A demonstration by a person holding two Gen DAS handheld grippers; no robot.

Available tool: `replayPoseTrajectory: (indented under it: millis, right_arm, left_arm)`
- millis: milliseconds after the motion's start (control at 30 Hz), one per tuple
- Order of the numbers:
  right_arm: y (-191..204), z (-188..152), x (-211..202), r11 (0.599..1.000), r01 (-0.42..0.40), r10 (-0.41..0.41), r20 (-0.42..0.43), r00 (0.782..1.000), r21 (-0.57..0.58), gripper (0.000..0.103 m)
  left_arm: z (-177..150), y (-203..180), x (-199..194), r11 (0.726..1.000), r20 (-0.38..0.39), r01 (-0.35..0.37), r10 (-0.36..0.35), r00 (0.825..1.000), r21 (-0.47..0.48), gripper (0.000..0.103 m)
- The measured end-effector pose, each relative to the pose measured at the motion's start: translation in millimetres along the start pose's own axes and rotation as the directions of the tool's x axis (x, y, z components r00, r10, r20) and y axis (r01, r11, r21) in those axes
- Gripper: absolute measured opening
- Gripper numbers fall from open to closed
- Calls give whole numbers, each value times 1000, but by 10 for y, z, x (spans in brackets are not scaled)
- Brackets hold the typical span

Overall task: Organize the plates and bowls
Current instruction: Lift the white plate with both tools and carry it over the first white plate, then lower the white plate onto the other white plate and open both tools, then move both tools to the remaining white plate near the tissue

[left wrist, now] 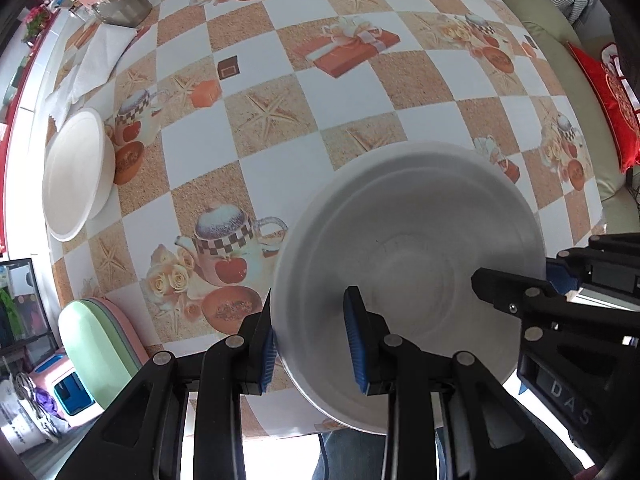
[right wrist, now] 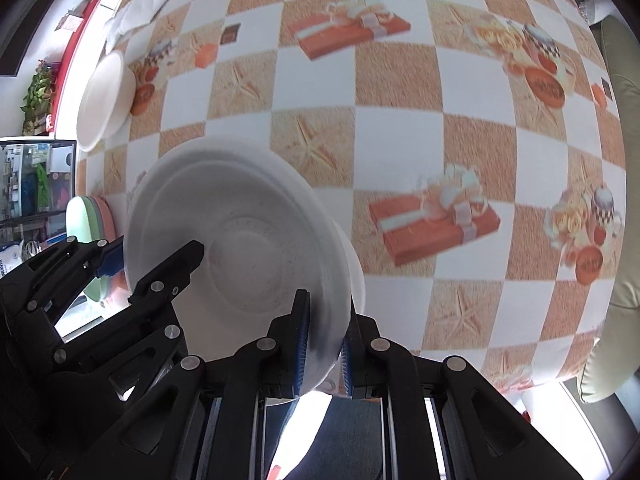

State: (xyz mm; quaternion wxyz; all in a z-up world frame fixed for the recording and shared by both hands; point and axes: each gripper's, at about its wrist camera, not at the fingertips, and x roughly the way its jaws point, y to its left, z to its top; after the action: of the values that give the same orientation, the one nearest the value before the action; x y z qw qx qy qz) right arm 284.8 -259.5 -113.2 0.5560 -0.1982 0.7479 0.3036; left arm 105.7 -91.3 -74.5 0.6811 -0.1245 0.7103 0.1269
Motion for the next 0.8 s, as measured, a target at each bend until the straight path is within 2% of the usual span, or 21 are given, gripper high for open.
replayPoseTrajectory:
  millis: [67, 167, 200, 233, 333, 400, 433, 467, 600, 800]
  right_arm:
    - [-33, -40, 31, 1000, 11, -11, -5, 1000, 2, 17]
    - [-52, -51, 71, 1000, 25, -25, -4, 1000, 3, 17]
    - [-53, -47, 74, 1000, 29, -29, -1, 1000, -1, 17]
    - [-50, -42, 75, 999, 36, -36, 0, 999, -5, 17]
    - [-67, -27, 67, 999, 54, -54, 2, 999, -1, 19]
    - [-87, -20, 50, 998, 62, -62, 5, 998, 7, 51]
    - [-104, -20, 22, 998, 66, -66, 19, 998, 10, 81]
    - [-137, -28, -33, 998, 67, -67, 40, 997, 8, 85]
    - [-192, -14, -110, 997, 80, -81, 44, 996, 20, 85]
    - [-168, 22, -175, 998, 51, -53, 40, 998, 46, 85]
  left_arm:
    - [-29, -33, 27, 1000, -8, 6, -6, 1000, 6, 33]
    - [-44, -37, 45, 1000, -12, -7, 7, 1000, 10, 38]
    - [-51, -34, 44, 1000, -13, -19, 19, 1000, 13, 48]
    - [-53, -28, 44, 1000, -11, -29, 29, 1000, 12, 62]
    - [-67, 31, 38, 999, 10, -35, 35, 999, 2, 77]
    - [-105, 94, 16, 1000, 11, -26, 27, 1000, -13, 79]
    - [-121, 142, 14, 999, 11, -23, 23, 1000, -24, 79]
    - [-145, 180, 11, 999, 9, -21, 21, 1000, -35, 80]
    - [-231, 390, 27, 996, -4, -14, 14, 1000, -89, 80]
    - [-350, 655, 43, 986, -12, -3, 1, 1000, -165, 80]
